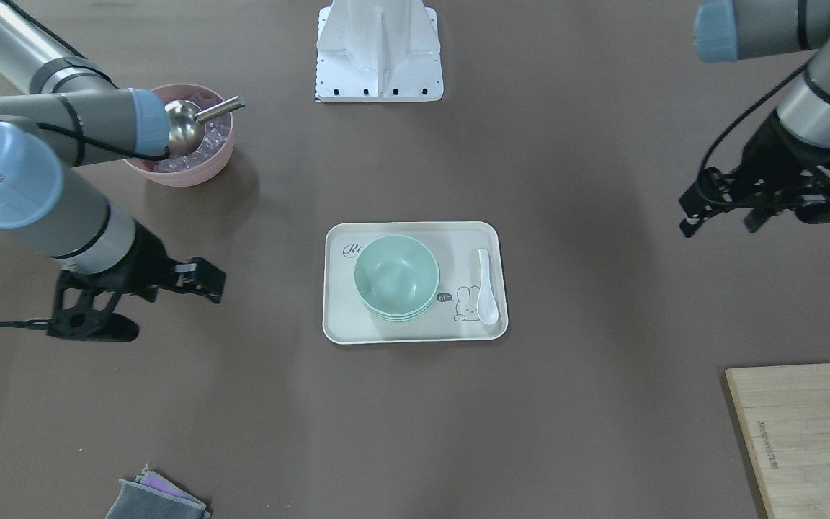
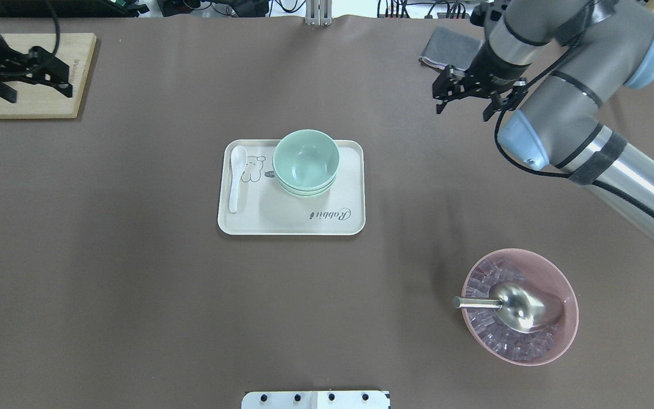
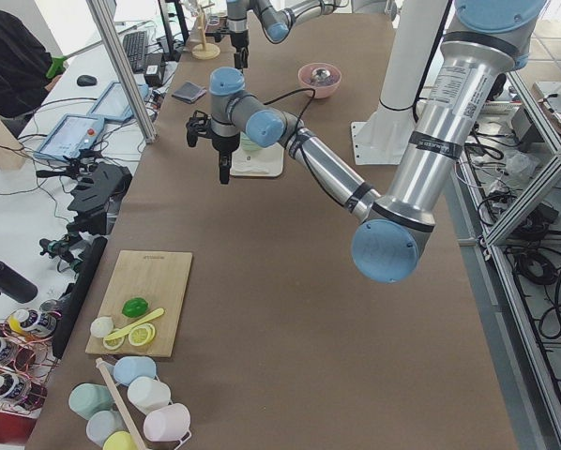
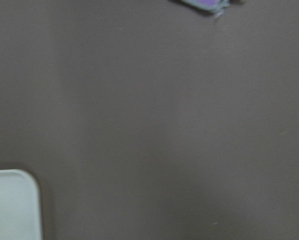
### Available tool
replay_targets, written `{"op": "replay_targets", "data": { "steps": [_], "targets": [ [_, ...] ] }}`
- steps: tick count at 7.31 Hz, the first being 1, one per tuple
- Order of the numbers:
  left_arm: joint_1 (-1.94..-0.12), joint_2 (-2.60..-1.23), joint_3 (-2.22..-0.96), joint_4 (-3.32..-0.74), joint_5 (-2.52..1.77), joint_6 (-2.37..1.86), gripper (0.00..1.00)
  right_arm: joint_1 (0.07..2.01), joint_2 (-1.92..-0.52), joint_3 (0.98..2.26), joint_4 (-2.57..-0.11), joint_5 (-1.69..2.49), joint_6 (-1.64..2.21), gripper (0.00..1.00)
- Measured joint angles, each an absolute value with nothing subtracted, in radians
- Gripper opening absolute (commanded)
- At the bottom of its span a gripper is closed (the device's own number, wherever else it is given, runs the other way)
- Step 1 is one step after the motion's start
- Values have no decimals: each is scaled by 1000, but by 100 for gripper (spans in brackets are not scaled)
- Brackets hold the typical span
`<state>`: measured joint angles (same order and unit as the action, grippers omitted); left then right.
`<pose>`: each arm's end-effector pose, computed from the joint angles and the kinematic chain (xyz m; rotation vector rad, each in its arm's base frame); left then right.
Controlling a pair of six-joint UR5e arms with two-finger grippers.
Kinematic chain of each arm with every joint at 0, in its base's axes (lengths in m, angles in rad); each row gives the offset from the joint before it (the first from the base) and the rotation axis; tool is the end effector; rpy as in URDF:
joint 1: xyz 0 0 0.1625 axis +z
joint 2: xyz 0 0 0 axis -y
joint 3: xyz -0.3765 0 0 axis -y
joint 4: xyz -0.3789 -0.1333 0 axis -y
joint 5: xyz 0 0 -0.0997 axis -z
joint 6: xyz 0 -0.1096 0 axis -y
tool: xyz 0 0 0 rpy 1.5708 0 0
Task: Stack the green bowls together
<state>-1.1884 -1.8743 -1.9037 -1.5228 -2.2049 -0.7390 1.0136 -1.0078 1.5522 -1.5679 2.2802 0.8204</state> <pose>0.1415 -0.5350 0.3147 0.1539 0.8230 -0.1491 -0.2930 -0.5874 0.3038 -0.0349 -0.8653 0.0525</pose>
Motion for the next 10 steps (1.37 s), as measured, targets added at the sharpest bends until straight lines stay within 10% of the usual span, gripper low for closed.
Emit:
{"op": "replay_targets", "data": {
  "steps": [10],
  "targets": [
    [-1584, -1587, -1682, -1585, -2351, -180, 98, 1520, -1621, 1689, -1618, 2283, -57, 100]
  ]
}}
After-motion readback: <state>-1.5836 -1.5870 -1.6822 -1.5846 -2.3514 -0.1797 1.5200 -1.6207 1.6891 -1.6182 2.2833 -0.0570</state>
